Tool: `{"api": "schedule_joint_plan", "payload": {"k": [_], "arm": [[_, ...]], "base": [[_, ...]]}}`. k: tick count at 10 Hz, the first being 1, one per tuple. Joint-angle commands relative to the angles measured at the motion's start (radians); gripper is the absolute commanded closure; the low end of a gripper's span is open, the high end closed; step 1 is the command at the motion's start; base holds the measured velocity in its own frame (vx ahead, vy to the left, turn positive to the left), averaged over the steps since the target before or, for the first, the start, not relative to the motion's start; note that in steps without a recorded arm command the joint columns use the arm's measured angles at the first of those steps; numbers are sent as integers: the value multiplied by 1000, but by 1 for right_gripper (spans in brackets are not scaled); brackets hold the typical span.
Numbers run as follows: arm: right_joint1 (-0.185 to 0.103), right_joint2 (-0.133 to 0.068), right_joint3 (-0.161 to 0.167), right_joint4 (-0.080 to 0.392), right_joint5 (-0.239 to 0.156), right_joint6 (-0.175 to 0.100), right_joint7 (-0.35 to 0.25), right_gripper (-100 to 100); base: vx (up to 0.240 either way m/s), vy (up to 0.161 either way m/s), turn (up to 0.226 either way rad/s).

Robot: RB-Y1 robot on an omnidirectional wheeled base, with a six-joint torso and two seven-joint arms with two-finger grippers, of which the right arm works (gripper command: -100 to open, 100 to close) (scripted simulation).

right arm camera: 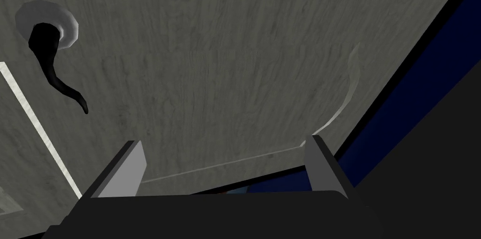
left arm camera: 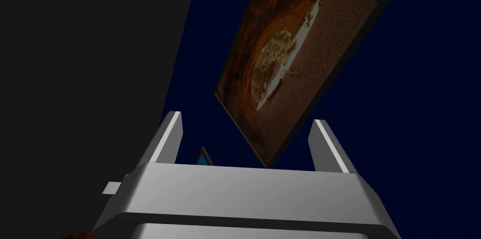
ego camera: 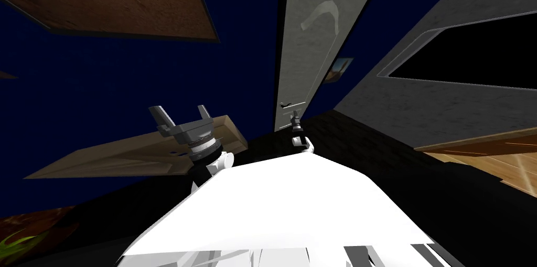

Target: Pull the door open

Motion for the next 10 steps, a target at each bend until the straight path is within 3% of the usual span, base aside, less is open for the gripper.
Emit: {"api": "schedule_joint_plan", "payload": {"k": [1, 2, 3, 4, 7, 8, 10], "arm": [[-33, -11, -4, 50, -2, -8, -2, -100], [-33, -11, -4, 72, -2, -8, -2, -100], [-55, -17, -6, 106, -3, -15, -3, -100], [-55, -17, -6, 118, -3, -15, -3, -100], [-99, -29, -10, 205, -5, -29, -4, -100], [-99, -29, -10, 212, -5, -29, -4, -100], [-142, -40, -14, 287, -7, -43, -6, -100]], "base": [[34, -92, 139], [30, -79, 56], [37, -77, 106], [29, -57, 68], [29, -57, 86], [18, -62, 59], [36, -83, 134]]}}
